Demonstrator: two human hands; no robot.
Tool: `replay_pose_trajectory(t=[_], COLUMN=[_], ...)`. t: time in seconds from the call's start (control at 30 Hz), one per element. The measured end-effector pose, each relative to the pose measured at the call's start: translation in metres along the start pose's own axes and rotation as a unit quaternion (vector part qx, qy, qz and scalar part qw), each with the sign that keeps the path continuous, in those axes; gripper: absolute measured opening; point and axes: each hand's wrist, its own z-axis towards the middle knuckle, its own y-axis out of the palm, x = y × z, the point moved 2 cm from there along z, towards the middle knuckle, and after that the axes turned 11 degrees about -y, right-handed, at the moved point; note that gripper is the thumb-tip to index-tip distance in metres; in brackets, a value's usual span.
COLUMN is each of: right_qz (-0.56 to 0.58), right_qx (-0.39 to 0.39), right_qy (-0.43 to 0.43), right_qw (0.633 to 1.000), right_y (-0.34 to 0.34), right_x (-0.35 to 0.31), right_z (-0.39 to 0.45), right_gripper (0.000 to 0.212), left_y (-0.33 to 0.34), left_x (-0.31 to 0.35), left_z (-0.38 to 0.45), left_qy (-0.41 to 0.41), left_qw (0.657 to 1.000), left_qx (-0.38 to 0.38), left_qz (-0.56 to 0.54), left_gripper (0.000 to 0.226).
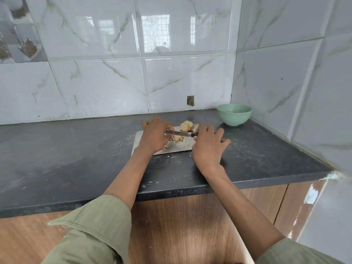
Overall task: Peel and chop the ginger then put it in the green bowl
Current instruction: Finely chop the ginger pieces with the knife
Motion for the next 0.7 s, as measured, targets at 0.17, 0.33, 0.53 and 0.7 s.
replay_pose_trajectory(t=[0.17,0.33,0.53,0.7], right_qz=[0.043,0.072,0.077,0.077], right_qx=[0.015,0.01,0.015,0.004], right_qy=[0.004,0.012,-0.003,-0.013], right_qw=[0.999,0.997,0.997,0.997], right_y=[-0.001,0.0,0.001,0.0], right_x=[0.004,0.006,0.005,0.003], right_z=[0.0,0.001,0.002,0.004], right_gripper=[0.045,0.048,0.047,0.047], left_y=[-0.005,-0.004,-0.002,0.001], left_x=[-0.004,-0.007,0.016,0.027], left_z=[-0.001,-0.003,-0.007,-0.008], left_qy=[-0.029,-0.049,0.088,0.118], left_qw=[0.999,0.998,0.991,0.986], left_qx=[0.037,0.028,-0.008,0.003], left_qz=[0.021,0.012,-0.106,-0.122], left_gripper=[0.004,0.01,0.037,0.007])
